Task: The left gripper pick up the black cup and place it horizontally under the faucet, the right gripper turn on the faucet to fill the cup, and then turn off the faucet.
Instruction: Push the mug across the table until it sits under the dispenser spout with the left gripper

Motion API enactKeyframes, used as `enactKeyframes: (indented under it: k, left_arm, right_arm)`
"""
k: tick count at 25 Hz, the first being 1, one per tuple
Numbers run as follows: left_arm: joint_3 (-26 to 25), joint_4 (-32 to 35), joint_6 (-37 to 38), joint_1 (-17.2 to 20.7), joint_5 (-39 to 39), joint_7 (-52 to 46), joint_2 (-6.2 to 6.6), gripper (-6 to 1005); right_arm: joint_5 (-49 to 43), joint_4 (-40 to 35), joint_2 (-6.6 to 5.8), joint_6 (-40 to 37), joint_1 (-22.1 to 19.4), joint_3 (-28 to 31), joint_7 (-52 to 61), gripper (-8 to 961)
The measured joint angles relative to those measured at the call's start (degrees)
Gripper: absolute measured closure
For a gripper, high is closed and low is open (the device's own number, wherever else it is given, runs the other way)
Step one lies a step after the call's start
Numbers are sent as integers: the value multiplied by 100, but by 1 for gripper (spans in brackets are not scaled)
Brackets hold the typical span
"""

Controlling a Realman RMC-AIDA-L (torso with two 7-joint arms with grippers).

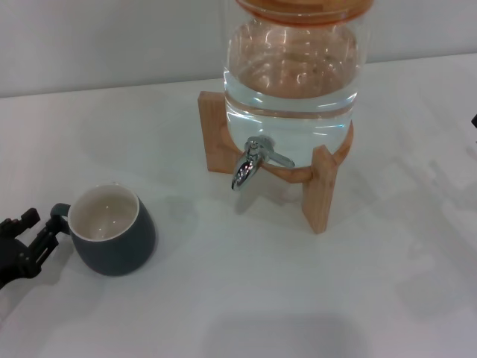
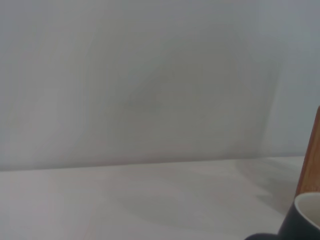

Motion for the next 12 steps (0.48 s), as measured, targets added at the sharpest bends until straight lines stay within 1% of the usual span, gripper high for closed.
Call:
enactKeyframes:
  k: [12]
  left_arm:
    - [-1,-143,-178,-303,281,-57,6,559]
  right_arm:
    - [-10,8,0,-27,35,0,-1,172]
